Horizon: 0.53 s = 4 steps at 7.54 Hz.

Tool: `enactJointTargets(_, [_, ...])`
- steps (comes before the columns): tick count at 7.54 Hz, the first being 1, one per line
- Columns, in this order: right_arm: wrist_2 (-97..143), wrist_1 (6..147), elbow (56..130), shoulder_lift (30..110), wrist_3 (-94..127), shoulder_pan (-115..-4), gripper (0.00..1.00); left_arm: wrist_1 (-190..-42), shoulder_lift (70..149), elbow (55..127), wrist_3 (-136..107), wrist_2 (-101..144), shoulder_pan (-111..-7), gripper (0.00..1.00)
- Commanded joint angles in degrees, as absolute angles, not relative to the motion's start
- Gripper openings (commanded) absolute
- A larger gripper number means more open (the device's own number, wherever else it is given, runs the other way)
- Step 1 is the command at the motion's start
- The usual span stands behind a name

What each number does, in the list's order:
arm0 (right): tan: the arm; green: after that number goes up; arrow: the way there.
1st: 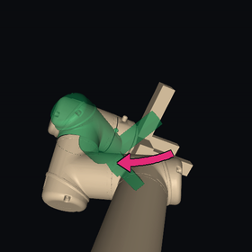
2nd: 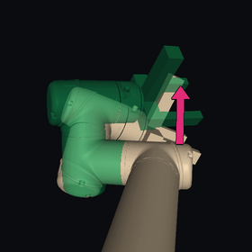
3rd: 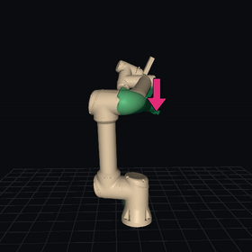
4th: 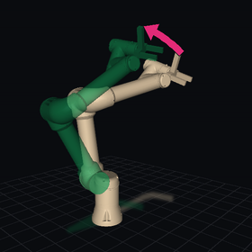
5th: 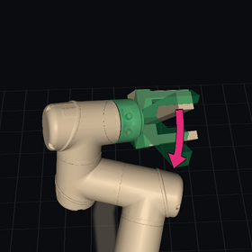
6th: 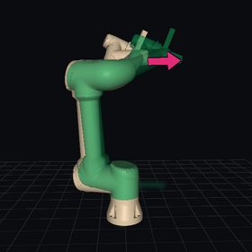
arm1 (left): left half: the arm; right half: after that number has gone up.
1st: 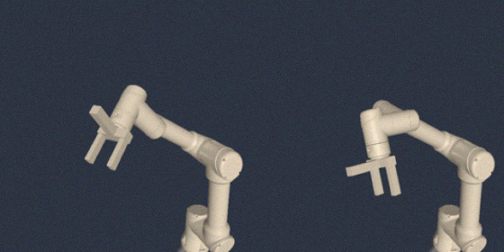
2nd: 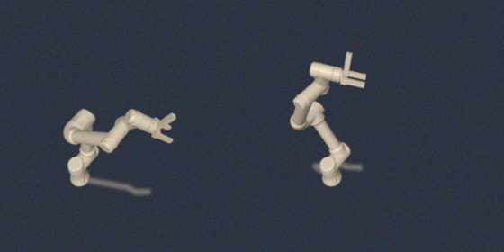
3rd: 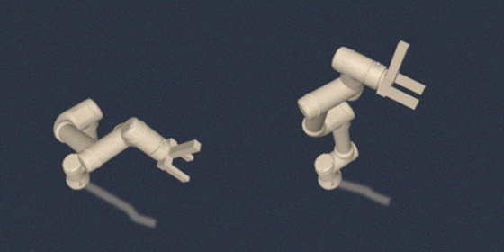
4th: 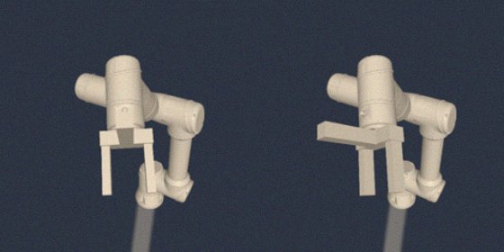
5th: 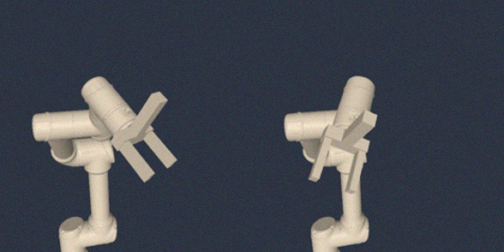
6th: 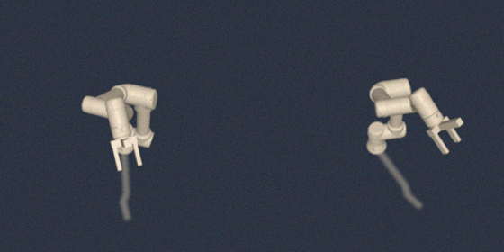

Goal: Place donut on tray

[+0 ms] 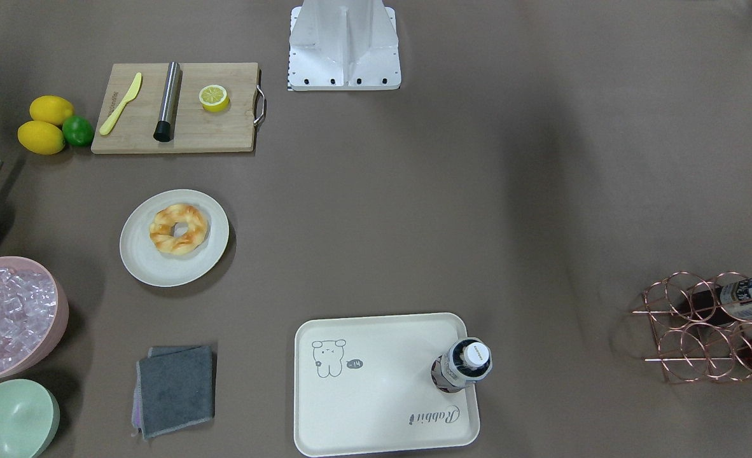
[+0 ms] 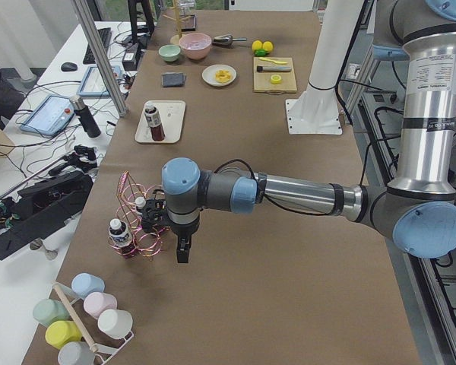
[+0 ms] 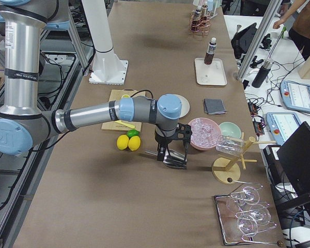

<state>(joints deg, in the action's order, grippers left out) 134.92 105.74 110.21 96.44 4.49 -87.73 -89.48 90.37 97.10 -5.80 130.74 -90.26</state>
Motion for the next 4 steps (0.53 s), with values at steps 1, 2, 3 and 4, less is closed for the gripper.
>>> enactJointTargets(1, [136.3,100.4,110.3,93.6,16.5,-79.2,1.00,-89.5,90.3,97.1,-5.8,130.7,-90.3,0.99])
enactJointTargets(2, [136.2,94.4,110.2,93.6,25.7,-75.9,1.00,-89.4,90.4,97.1,-5.8,130.7,-90.3,0.99])
enactJointTargets(3, [135.6,87.1,108.7,93.6,31.2,-72.5,1.00,-89.4,90.4,96.9,-5.9,130.7,-90.2,0.99])
enactJointTargets(4, [135.6,82.6,106.9,93.5,34.2,-70.6,1.00,-89.4,90.4,97.0,-5.8,130.7,-90.3,0.99])
